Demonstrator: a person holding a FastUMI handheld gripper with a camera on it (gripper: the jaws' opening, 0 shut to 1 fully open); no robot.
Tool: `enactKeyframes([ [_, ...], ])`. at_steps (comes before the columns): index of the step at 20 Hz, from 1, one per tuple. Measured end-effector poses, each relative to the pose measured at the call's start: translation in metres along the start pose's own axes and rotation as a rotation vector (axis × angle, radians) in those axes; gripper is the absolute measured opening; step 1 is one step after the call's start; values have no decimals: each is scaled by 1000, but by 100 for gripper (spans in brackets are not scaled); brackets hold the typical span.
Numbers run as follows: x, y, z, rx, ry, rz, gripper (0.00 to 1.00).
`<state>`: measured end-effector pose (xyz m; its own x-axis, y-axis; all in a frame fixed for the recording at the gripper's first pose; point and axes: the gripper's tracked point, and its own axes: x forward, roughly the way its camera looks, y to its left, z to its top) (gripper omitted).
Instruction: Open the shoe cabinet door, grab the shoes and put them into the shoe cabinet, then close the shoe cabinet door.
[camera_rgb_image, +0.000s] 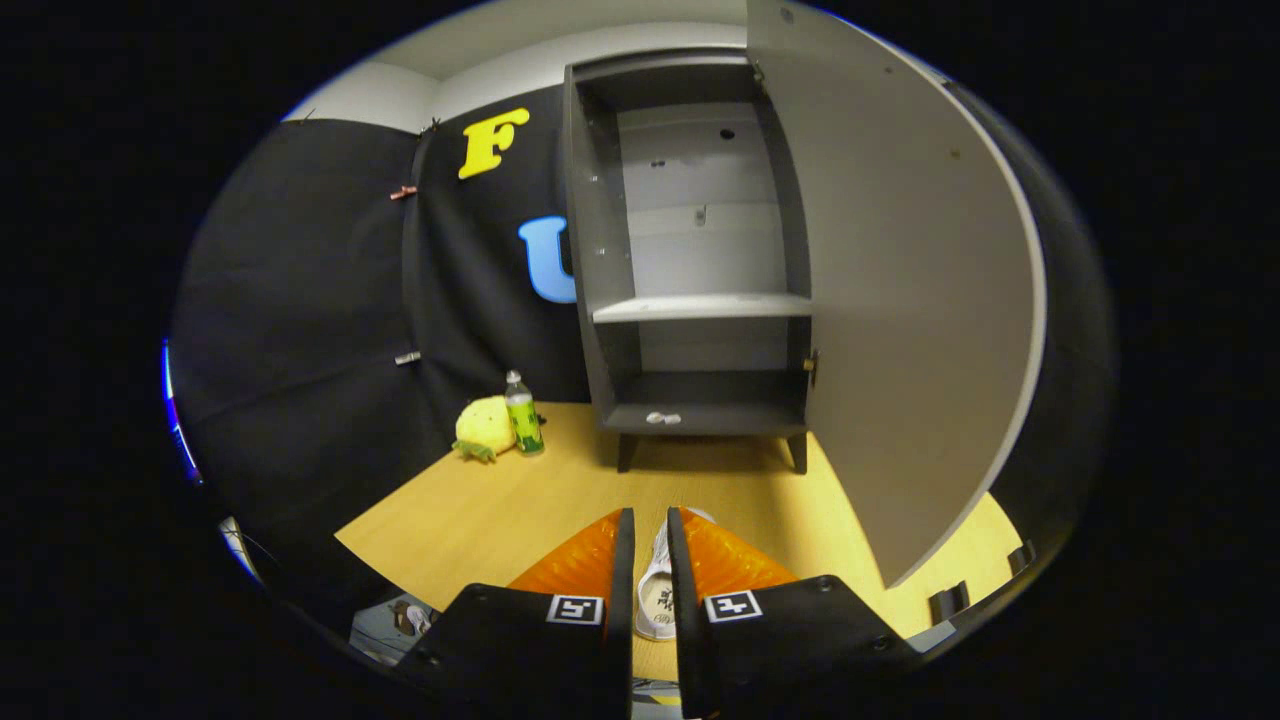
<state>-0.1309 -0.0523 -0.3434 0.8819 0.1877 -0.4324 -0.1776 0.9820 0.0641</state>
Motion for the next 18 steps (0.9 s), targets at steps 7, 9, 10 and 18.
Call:
enactKeyframes([
  [7, 74, -6, -115, 75, 228, -106, 22],
  [9, 91, -8, -138, 81, 273, -145, 23],
  [10, 98, -8, -148, 85, 294, -160, 23],
  [18, 144, -19, -173, 75, 362, -249, 23],
])
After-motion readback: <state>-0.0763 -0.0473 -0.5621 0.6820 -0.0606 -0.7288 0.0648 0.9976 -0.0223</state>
